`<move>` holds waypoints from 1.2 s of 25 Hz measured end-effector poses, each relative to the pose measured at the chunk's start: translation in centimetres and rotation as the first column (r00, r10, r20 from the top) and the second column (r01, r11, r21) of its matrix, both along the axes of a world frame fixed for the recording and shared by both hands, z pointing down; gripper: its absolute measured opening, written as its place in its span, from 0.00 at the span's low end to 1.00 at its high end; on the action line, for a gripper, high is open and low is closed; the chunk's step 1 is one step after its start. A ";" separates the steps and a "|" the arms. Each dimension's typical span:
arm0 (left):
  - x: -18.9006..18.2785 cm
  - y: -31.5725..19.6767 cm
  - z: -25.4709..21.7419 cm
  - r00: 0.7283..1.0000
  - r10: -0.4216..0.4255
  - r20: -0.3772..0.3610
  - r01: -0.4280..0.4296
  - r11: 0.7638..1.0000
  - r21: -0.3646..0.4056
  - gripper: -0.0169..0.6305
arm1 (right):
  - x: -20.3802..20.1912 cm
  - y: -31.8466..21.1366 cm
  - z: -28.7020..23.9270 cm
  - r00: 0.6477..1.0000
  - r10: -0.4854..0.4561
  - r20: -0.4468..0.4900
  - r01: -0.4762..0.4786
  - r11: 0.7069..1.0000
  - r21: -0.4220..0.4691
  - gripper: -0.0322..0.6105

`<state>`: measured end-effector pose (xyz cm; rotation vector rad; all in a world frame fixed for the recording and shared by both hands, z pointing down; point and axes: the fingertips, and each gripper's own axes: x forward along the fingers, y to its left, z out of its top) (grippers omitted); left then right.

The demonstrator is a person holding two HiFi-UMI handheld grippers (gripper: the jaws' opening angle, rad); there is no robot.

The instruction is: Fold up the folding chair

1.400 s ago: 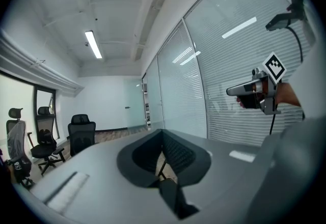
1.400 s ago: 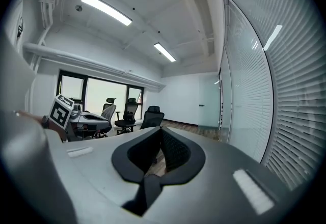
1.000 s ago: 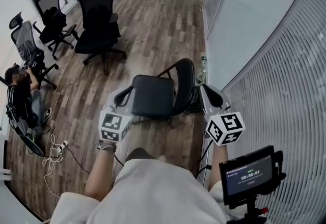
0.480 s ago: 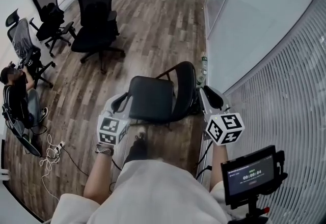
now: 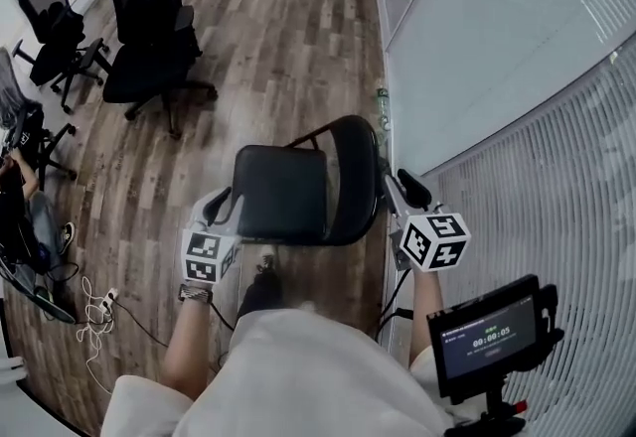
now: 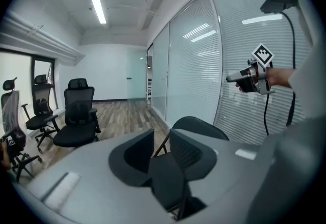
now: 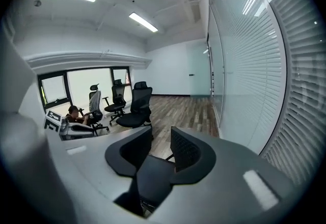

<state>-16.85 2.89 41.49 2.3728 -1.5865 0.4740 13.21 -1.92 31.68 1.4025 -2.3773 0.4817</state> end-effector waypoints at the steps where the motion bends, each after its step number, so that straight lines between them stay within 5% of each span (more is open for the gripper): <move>1: -0.4 -0.4 0.8 1.000 0.001 -0.005 -0.001 1.000 -0.021 0.18 | 0.1 -0.5 0.8 1.000 0.009 -0.011 -0.009 1.000 -0.022 0.24; 7: -2.5 -2.3 6.3 1.000 0.017 -0.012 -0.018 0.987 -0.159 0.23 | 0.8 -3.2 6.3 0.996 0.052 -0.069 -0.062 0.987 -0.151 0.28; 16: -3.6 -6.3 13.5 0.998 0.063 -0.027 -0.068 0.963 -0.259 0.26 | 3.0 -7.5 14.1 0.987 0.119 -0.111 -0.147 0.944 -0.295 0.35; 26: -5.2 -7.4 21.6 0.997 0.063 -0.033 -0.071 0.909 -0.410 0.27 | 5.8 -9.2 20.1 0.972 0.171 -0.161 -0.225 0.873 -0.434 0.36; 30: -6.9 -6.8 25.1 0.998 0.011 -0.068 -0.044 0.866 -0.498 0.27 | 5.9 -9.3 20.8 0.970 0.151 -0.188 -0.223 0.859 -0.461 0.36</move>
